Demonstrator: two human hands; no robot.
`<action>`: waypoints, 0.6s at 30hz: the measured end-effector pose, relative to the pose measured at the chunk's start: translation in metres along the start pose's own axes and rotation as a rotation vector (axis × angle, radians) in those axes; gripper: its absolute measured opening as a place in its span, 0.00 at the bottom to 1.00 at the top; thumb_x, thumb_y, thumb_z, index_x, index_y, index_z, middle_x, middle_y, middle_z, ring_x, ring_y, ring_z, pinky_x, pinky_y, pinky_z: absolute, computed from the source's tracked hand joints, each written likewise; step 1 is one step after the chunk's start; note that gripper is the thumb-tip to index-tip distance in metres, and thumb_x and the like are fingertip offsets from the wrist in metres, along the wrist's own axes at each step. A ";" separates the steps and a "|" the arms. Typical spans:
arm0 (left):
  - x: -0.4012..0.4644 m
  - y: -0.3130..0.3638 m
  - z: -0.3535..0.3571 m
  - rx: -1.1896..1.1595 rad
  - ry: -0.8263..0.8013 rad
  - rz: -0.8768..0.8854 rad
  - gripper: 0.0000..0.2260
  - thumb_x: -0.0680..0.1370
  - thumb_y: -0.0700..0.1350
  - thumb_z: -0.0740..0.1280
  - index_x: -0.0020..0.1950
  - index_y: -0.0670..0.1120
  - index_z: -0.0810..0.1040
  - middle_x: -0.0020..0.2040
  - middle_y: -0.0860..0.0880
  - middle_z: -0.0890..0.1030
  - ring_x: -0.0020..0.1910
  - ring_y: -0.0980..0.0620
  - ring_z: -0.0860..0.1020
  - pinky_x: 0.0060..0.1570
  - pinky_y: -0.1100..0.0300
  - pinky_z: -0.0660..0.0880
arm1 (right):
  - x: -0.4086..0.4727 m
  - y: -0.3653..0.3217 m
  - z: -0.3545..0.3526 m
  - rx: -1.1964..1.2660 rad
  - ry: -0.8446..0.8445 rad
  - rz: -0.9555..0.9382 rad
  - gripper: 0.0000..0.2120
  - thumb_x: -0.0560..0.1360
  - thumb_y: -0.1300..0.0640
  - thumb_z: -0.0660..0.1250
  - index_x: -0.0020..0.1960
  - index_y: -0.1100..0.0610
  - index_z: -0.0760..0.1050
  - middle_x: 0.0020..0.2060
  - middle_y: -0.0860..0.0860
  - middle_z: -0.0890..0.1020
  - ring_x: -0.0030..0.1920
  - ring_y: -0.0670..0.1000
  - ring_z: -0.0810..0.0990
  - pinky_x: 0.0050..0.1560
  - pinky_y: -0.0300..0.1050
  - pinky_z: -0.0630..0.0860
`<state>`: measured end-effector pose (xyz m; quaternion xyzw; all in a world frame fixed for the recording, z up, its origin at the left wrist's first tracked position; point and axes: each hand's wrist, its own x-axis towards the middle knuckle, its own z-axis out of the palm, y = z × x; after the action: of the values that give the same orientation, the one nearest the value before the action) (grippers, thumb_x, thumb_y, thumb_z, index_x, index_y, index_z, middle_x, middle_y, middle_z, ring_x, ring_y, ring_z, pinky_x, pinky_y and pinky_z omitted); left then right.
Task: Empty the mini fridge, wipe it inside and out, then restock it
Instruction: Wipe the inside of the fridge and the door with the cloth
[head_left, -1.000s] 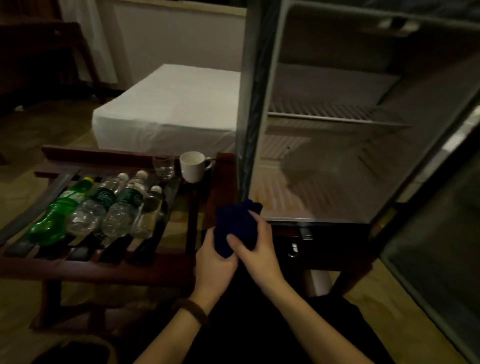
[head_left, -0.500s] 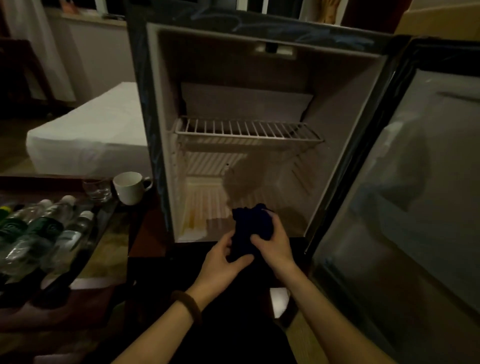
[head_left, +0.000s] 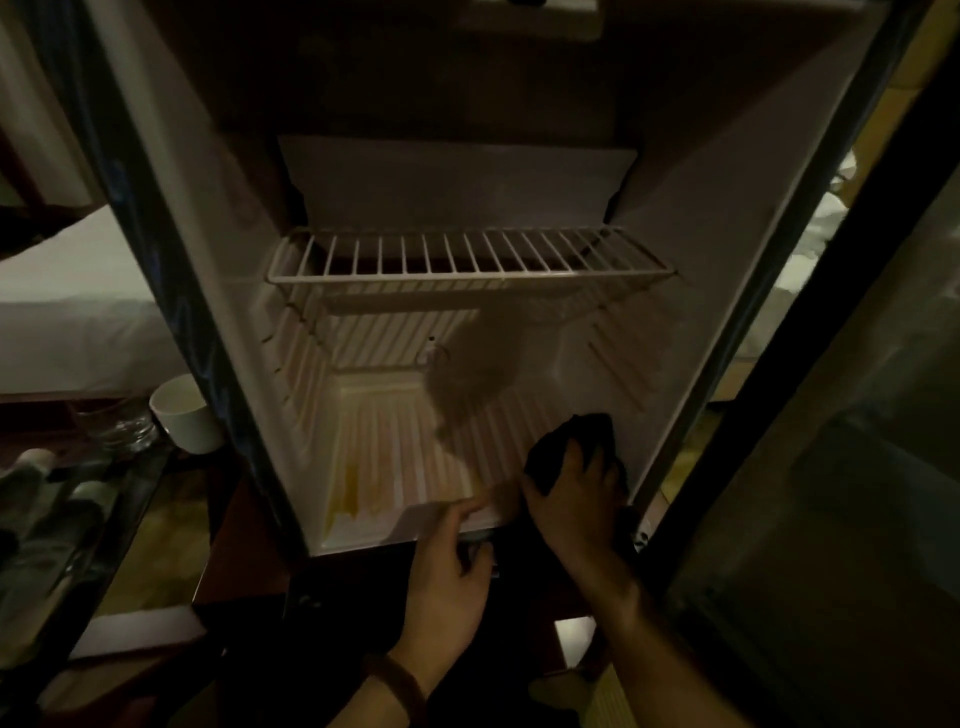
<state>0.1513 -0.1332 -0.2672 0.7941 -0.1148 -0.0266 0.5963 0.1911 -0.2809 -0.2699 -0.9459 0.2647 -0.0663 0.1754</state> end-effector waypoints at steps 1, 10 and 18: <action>0.001 -0.008 -0.005 0.042 0.023 0.020 0.20 0.75 0.35 0.65 0.52 0.62 0.70 0.54 0.61 0.74 0.55 0.66 0.72 0.52 0.79 0.65 | 0.004 0.001 0.008 0.017 0.031 -0.002 0.36 0.75 0.41 0.61 0.75 0.56 0.52 0.73 0.61 0.56 0.72 0.63 0.54 0.70 0.56 0.55; 0.021 -0.035 -0.041 0.218 0.115 0.185 0.20 0.74 0.35 0.66 0.51 0.62 0.70 0.51 0.57 0.71 0.53 0.62 0.71 0.52 0.72 0.69 | 0.059 -0.037 0.017 0.074 -0.008 -0.122 0.31 0.75 0.50 0.65 0.73 0.56 0.58 0.68 0.61 0.67 0.65 0.62 0.67 0.60 0.51 0.68; 0.027 -0.034 -0.030 0.135 0.155 0.127 0.19 0.73 0.33 0.66 0.48 0.59 0.73 0.52 0.50 0.73 0.48 0.56 0.74 0.47 0.76 0.67 | -0.009 0.007 0.021 0.118 0.064 -0.242 0.28 0.73 0.50 0.66 0.70 0.58 0.66 0.66 0.62 0.69 0.65 0.64 0.68 0.63 0.55 0.68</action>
<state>0.1881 -0.1014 -0.2884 0.8232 -0.1200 0.0803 0.5490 0.1845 -0.2756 -0.2921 -0.9563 0.1498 -0.1327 0.2130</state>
